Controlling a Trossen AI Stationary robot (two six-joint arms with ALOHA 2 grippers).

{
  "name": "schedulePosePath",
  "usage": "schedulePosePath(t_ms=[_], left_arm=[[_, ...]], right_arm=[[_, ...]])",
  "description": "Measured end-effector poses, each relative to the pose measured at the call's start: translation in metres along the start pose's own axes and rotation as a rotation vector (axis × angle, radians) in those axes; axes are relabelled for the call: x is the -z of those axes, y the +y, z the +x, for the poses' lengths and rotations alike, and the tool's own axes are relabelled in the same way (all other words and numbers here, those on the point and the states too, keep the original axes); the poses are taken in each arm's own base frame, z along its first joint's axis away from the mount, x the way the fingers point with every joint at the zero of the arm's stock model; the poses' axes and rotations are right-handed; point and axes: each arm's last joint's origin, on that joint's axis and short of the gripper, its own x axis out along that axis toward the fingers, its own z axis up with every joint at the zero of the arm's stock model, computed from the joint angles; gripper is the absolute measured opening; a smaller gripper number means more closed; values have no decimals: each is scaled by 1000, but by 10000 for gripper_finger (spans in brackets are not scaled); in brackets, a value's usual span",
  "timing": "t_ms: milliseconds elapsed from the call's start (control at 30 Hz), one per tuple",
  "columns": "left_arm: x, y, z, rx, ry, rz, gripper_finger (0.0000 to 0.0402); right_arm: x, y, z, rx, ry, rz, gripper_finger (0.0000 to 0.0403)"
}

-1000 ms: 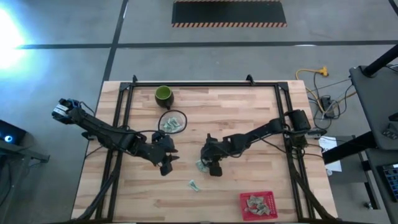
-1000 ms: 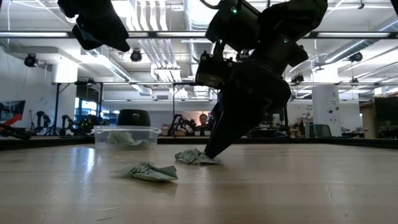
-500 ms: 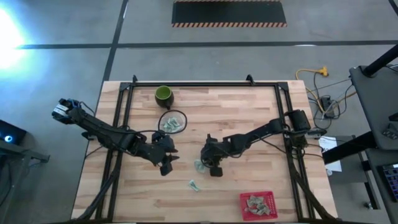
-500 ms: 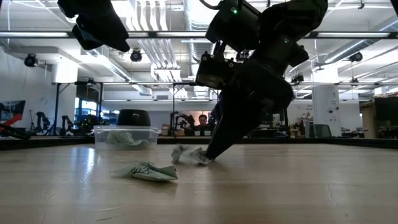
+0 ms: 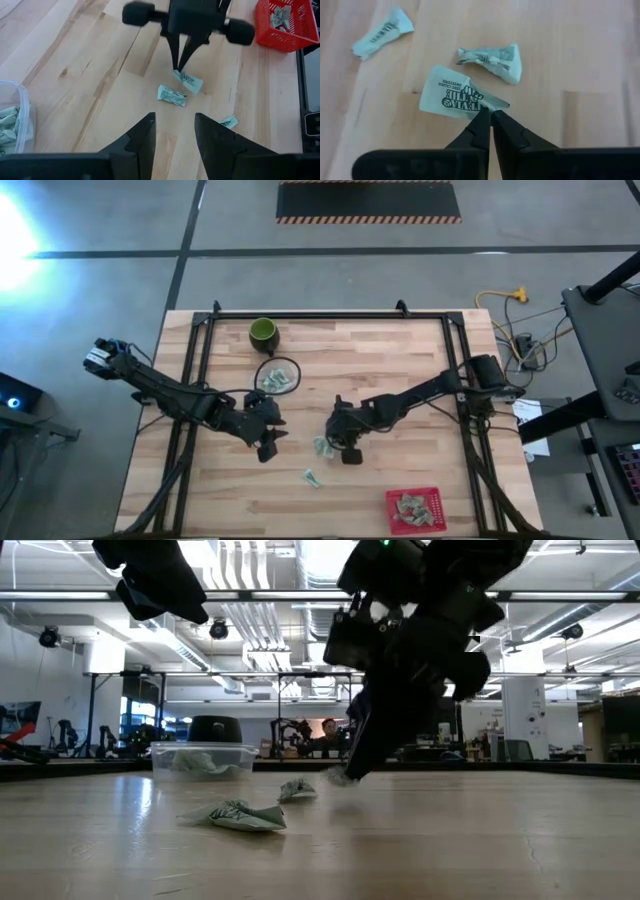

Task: Pick and place items into bin
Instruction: Put the green stevia packet into the red basket

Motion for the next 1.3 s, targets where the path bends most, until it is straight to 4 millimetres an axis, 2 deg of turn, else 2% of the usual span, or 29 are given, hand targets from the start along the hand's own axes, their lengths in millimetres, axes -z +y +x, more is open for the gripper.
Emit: schedulePosePath(t_ms=[267, 433, 633, 800, 1000, 1133, 1300], left_arm=[[0, 0, 0, 0, -1, 4, 118], [0, 0, 0, 0, -5, 6, 118], [0, 0, 0, -6, -12, 23, 118], [-2, -1, 1, -5, -58, 43, 118], [-4, -2, 2, -10, -106, 70, 118], [-6, -2, 2, -35, -140, 88, 118], [-9, -2, 2, -47, -171, 89, 118]], right_arm=[[-6, 7, -49, -51, 28, -51, 9], [5, 18, -89, -121, 153, -51, 9], [24, 44, -142, -175, 226, -31, 9], [36, 75, -171, -217, 181, -3, 9], [59, 111, -180, -215, 196, 3, 8], [75, 131, -172, -207, 237, -3, 9], [87, 155, -155, -242, 251, 3, 9]])
